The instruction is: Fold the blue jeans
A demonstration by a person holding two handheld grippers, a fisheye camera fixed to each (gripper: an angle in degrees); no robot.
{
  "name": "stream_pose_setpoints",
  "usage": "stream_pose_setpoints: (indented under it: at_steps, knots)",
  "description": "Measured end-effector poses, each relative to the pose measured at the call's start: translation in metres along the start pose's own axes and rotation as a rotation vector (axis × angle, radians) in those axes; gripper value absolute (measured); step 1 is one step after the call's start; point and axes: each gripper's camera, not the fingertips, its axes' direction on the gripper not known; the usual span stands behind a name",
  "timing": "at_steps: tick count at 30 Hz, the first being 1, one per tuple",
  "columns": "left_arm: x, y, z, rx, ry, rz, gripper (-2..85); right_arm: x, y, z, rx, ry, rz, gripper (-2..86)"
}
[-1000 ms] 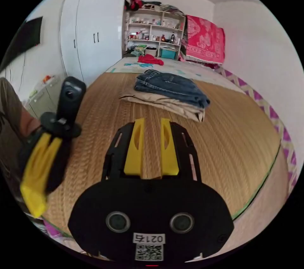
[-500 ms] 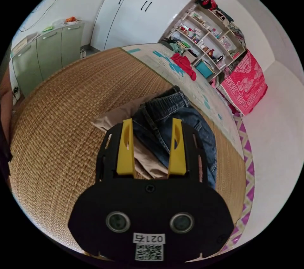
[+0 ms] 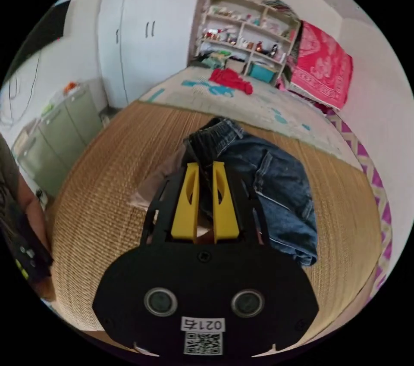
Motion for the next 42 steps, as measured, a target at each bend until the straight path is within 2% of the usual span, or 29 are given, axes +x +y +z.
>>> stream_pose_setpoints:
  at_steps: [3, 9, 13, 16, 20, 22, 25, 30, 33, 37, 39, 42]
  knots:
    - [-0.006, 0.011, -0.006, -0.011, -0.022, -0.023, -0.9, 0.043, 0.004, -0.079, 0.089, 0.039, 0.129, 5.1]
    - [-0.023, 0.031, -0.018, -0.034, -0.079, -0.070, -0.9, 0.097, 0.069, -0.263, 0.104, 0.143, 0.246, 5.2]
    - [-0.035, 0.043, -0.025, -0.059, -0.096, -0.090, -0.9, 0.067, 0.140, -0.382, 0.063, 0.264, 0.300, 5.1]
    - [-0.045, 0.051, -0.033, -0.071, -0.112, -0.112, -0.9, 0.017, 0.184, -0.427, -0.049, 0.374, 0.308, 5.1]
    - [-0.061, 0.059, -0.047, -0.072, -0.140, -0.157, -0.9, -0.061, 0.235, -0.409, -0.240, 0.420, 0.298, 5.0]
    - [-0.070, 0.064, -0.059, -0.073, -0.166, -0.185, -1.0, -0.120, 0.273, -0.356, -0.374, 0.394, 0.282, 5.0]
    - [-0.078, 0.064, -0.082, -0.056, -0.259, -0.208, -1.0, -0.195, 0.321, -0.295, -0.439, 0.369, 0.287, 5.1]
    - [-0.080, 0.062, -0.144, 0.115, -0.467, -0.400, -1.0, -0.239, 0.370, -0.282, -0.221, 0.409, 0.586, 5.8]
    - [-0.061, 0.053, -0.153, 0.074, -0.581, -0.410, -0.9, -0.238, 0.392, -0.281, -0.109, 0.355, 0.716, 5.8]
    - [-0.045, 0.048, -0.163, 0.037, -0.620, -0.400, -0.9, -0.223, 0.423, -0.275, 0.110, 0.166, 0.912, 6.0]
    - [-0.045, 0.046, -0.176, 0.032, -0.625, -0.415, -0.9, -0.220, 0.433, -0.263, 0.121, 0.112, 0.961, 6.4]
    - [-0.043, 0.037, -0.195, 0.003, -0.665, -0.424, -0.9, -0.240, 0.435, -0.254, 0.075, 0.162, 0.871, 8.2]
